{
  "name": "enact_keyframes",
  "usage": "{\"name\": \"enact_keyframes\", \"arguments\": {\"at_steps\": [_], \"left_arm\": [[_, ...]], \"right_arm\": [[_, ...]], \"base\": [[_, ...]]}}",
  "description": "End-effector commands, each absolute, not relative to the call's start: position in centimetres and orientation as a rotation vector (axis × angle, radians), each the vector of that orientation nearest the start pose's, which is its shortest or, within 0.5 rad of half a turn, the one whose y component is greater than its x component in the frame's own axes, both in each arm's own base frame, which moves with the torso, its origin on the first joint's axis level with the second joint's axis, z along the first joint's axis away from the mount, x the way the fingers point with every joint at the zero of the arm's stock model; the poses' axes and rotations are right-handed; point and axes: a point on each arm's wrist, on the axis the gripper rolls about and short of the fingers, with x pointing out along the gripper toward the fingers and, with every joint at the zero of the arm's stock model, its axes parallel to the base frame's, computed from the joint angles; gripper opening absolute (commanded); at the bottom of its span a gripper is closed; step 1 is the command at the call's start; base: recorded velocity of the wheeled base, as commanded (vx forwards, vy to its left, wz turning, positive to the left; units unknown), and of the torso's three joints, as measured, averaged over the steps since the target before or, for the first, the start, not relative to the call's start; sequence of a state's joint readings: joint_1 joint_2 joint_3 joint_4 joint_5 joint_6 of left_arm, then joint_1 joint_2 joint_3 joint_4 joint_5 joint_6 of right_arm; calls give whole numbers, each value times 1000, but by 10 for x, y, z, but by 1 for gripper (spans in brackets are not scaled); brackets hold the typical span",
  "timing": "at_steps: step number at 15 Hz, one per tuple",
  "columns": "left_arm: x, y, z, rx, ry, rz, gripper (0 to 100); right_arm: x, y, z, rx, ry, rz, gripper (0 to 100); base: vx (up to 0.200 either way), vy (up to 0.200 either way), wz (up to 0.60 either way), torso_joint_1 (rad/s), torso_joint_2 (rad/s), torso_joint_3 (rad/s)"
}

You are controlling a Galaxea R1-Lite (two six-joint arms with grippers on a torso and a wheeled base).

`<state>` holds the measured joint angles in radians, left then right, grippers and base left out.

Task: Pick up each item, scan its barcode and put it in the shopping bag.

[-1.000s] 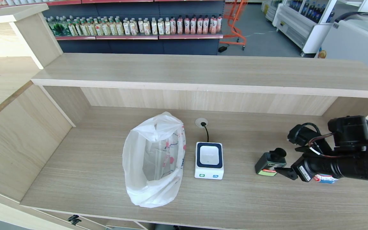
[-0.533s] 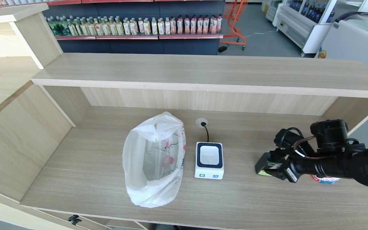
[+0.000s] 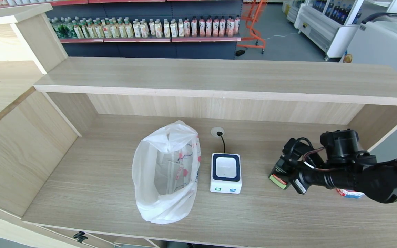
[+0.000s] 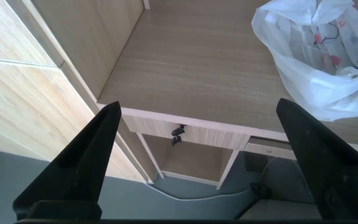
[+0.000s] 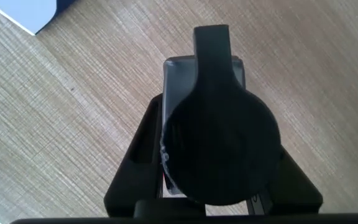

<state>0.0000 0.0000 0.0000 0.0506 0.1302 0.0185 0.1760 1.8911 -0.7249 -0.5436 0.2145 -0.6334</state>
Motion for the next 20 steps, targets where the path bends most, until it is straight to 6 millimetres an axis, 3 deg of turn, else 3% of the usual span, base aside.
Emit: {"name": "enact_keyframes", "arguments": {"at_steps": [1, 3, 4, 5, 7, 9, 11, 13, 15, 18, 20], "left_arm": [[-23, 3, 70, 22, 53, 131, 100], [-23, 3, 70, 22, 53, 130, 100], [-23, 3, 70, 22, 52, 130, 100], [-23, 3, 70, 22, 52, 130, 100], [-23, 3, 70, 22, 53, 130, 100], [-23, 3, 70, 22, 52, 130, 100], [-23, 3, 70, 22, 52, 130, 100], [-23, 3, 70, 22, 52, 130, 100], [-23, 3, 70, 22, 52, 130, 100], [-23, 3, 70, 22, 52, 130, 100], [-23, 3, 70, 22, 52, 130, 100]], "right_arm": [[274, 53, 151, -605, 306, 508, 0], [231, 45, 179, -649, 189, 479, 0], [203, 40, 191, -841, 76, 480, 0], [196, 35, 195, -962, 16, 491, 0], [191, 35, 192, -1227, -262, 735, 0], [191, 40, 182, -1509, -598, 899, 0], [192, 46, 173, -1863, -1031, 897, 0], [185, 60, 170, -1968, -1215, 920, 0], [185, 91, 167, -2016, -1509, 946, 0], [174, 118, 169, -1952, -1834, 886, 0], [171, 121, 168, -1945, -1890, 867, 0]], "base": [[0, 0, 0, 0, 0, 0], [0, 0, 0, 0, 0, 0], [0, 0, 0, 0, 0, 0], [0, 0, 0, 0, 0, 0], [0, 0, 0, 0, 0, 0], [0, 0, 0, 0, 0, 0], [0, 0, 0, 0, 0, 0], [0, 0, 0, 0, 0, 0], [0, 0, 0, 0, 0, 0], [0, 0, 0, 0, 0, 0], [0, 0, 0, 0, 0, 0]]}}
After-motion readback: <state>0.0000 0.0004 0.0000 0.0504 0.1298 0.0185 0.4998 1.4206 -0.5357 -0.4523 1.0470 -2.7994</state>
